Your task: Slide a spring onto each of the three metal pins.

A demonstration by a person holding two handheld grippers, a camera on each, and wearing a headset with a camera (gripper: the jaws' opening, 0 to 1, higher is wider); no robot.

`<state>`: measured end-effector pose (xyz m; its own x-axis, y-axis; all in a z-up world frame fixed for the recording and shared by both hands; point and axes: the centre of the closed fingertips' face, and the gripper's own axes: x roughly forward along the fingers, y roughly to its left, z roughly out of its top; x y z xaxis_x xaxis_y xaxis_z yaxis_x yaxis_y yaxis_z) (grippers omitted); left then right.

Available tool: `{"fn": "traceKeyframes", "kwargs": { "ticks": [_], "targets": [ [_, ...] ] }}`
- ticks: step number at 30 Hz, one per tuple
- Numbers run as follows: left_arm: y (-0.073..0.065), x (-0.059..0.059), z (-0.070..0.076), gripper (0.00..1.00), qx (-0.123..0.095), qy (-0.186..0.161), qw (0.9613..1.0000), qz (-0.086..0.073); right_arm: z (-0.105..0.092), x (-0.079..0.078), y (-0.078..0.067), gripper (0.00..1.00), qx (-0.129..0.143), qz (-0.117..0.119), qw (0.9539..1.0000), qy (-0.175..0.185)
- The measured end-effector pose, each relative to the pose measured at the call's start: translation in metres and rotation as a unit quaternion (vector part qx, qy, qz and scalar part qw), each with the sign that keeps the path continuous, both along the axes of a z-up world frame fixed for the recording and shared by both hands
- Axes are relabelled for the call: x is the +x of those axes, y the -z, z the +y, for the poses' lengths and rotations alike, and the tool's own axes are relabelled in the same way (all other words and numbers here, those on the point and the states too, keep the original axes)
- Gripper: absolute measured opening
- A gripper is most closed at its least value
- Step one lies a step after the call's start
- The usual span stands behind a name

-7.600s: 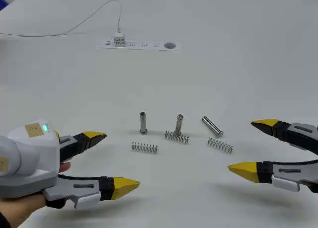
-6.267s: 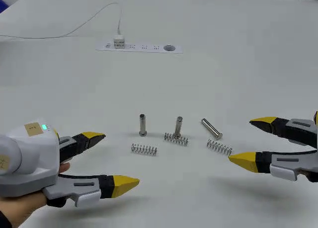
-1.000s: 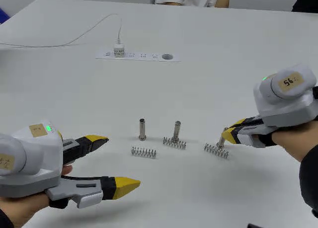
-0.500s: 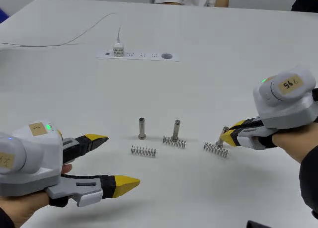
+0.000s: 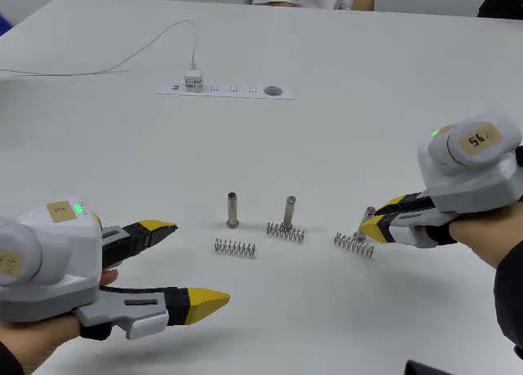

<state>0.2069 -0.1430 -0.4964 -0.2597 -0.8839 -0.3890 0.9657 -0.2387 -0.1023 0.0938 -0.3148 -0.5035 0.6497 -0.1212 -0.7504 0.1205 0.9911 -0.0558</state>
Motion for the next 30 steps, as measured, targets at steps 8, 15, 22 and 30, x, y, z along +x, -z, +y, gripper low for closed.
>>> {"fn": "traceKeyframes", "kwargs": {
  "ticks": [8,15,22,30],
  "targets": [
    [0.000,0.000,0.000,0.75,0.000,0.001,1.0000,0.001,0.003,-0.008,0.000,0.23,-0.001,0.002,1.0000,-0.001],
    [0.000,0.000,0.000,0.75,0.000,0.001,1.0000,0.001,0.005,-0.018,0.003,0.23,0.003,0.008,1.0000,-0.002],
    [0.000,0.000,0.000,0.75,0.000,0.001,1.0000,0.001,0.017,-0.025,0.008,0.23,0.010,0.012,0.9996,-0.023],
    [0.000,-0.001,0.000,0.75,0.001,0.002,1.0000,0.000,0.024,-0.022,0.013,0.23,0.018,0.014,0.9984,-0.051]
  ]
}}
